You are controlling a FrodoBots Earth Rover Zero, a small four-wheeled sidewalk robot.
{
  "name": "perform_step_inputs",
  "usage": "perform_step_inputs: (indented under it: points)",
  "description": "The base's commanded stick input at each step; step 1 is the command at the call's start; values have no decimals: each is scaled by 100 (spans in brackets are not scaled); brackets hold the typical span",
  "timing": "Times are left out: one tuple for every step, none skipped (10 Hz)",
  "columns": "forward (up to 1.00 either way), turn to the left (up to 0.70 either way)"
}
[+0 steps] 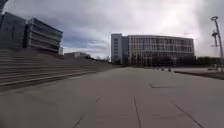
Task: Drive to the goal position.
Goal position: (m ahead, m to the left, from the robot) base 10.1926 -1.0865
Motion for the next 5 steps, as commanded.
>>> perform_step_inputs:
  points:
    - [70,-31]
    - [70,-11]
    - [70,0]
    - [70,0]
    - [70,0]
